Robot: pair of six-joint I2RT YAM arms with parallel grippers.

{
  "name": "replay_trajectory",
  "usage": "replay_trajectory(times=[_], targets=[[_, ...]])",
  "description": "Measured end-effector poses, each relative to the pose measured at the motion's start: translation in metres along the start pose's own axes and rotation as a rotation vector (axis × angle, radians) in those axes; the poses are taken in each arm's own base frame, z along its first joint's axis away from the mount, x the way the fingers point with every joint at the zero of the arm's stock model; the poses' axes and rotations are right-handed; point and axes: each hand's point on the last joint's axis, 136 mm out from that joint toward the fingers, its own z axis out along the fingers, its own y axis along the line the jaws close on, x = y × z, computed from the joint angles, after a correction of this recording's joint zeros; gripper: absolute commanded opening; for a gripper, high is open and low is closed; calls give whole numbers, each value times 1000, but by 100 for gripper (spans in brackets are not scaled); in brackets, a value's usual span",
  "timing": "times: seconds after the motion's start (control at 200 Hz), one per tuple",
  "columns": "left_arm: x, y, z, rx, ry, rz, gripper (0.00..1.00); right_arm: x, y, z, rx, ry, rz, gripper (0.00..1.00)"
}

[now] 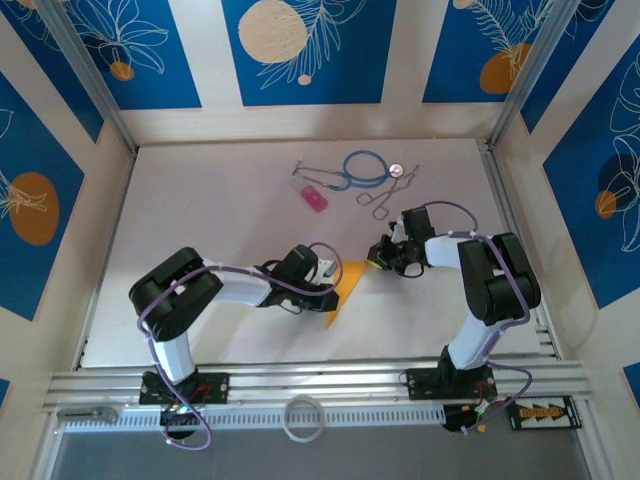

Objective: Fold a paper plane with a square sheet of paper (pick it up from the middle)
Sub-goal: Fold the wing for the fifth time at the center of the table.

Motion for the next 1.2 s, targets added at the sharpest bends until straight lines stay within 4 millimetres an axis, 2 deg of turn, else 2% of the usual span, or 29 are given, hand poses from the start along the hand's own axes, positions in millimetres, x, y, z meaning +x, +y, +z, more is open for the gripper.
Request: replay_trajectory(times=[0.12, 0.23, 0.4, 0.6, 0.745, 0.94, 1.201], targets=[[0, 0, 0, 0, 0, 2, 0, -7, 2, -11, 36, -40, -22, 3], [0, 0, 0, 0, 0, 2, 0, -7, 18, -26, 22, -78, -65, 3], [0, 0, 0, 1, 0, 2, 0, 16, 41, -40, -58, -94, -136, 5], [0, 0, 0, 1, 0, 2, 0, 58, 56, -30, -118, 8, -189, 5], [0, 0, 0, 0, 0, 2, 0, 79, 68, -22, -149, 72, -226, 4], [0, 0, 0, 0, 0, 2, 0, 94, 63, -10, -139, 139, -223, 3], [0, 0, 0, 1, 0, 2, 0, 98, 60, -2, -139, 165, -215, 2]])
